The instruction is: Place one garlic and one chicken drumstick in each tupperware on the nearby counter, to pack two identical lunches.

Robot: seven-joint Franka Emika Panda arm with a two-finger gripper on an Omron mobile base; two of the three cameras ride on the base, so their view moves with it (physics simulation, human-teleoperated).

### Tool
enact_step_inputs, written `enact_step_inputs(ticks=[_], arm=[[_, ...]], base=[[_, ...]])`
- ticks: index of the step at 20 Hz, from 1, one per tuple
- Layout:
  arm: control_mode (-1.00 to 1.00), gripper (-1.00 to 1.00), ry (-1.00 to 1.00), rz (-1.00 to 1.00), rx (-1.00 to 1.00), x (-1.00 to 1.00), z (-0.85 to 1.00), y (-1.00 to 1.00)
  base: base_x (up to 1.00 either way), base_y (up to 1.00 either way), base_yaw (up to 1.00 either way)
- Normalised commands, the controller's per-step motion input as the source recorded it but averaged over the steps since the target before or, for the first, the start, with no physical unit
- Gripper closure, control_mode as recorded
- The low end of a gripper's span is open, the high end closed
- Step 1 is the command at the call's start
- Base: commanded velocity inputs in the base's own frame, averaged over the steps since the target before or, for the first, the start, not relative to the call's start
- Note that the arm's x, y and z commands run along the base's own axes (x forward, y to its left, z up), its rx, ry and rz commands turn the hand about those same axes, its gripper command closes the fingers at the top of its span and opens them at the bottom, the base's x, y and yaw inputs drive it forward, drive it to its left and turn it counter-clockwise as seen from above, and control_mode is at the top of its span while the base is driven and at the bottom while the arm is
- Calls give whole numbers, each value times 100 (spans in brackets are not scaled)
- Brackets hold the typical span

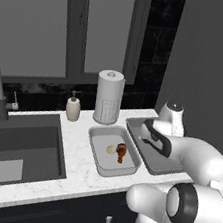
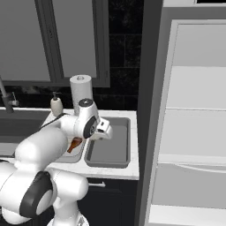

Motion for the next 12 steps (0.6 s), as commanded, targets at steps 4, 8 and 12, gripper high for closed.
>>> enact_step_inputs(ticks=[4, 8, 12], arm=[[-100, 100, 0, 0, 0, 36, -35, -3], [-100, 100, 0, 0, 0, 36, -19, -15], [-100, 100, 0, 0, 0, 34, -7, -18]], base=[[0, 0, 0], [0, 0, 0], [0, 0, 0]])
